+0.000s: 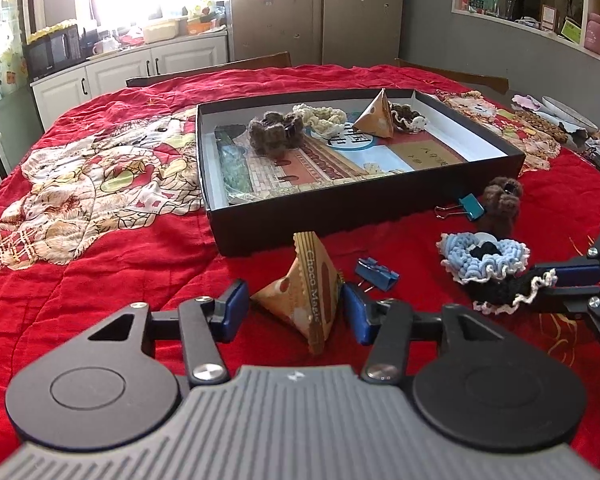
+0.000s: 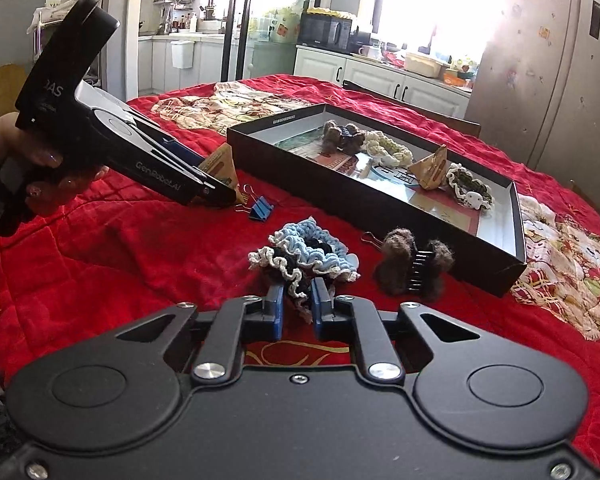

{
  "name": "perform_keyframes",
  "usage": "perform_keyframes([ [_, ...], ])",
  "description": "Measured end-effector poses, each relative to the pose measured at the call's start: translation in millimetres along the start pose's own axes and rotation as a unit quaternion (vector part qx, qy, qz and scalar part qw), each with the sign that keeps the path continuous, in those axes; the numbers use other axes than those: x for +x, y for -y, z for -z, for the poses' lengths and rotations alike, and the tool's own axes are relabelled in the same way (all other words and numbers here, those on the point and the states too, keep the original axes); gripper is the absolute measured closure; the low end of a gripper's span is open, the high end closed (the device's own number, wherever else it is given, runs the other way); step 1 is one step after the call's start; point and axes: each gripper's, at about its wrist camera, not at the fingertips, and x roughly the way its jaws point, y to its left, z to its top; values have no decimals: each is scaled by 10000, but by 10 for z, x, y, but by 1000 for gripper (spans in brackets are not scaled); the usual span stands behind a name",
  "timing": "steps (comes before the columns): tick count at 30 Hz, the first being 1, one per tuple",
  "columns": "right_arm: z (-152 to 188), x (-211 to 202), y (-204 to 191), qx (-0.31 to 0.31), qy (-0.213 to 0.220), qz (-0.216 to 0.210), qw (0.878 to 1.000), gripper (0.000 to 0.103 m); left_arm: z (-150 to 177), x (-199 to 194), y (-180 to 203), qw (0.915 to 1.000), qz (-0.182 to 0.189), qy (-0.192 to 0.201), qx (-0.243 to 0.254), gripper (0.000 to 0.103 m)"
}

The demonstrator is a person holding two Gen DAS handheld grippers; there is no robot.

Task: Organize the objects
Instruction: 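Move both tools back toward the remaining items beside the box, then grasp the black-and-white ruffled scrunchie with the right tool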

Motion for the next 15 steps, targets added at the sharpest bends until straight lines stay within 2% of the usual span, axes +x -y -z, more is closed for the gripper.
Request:
perform_keyframes([
  [5,-9,2,4,27,23,-32,10000,93,-5,-1,-6,10000,-43,-8,6,52],
  [15,-51,-69,18,135,121,-142,9997,94,-10,-49,6,10000,-45,41,5,54],
])
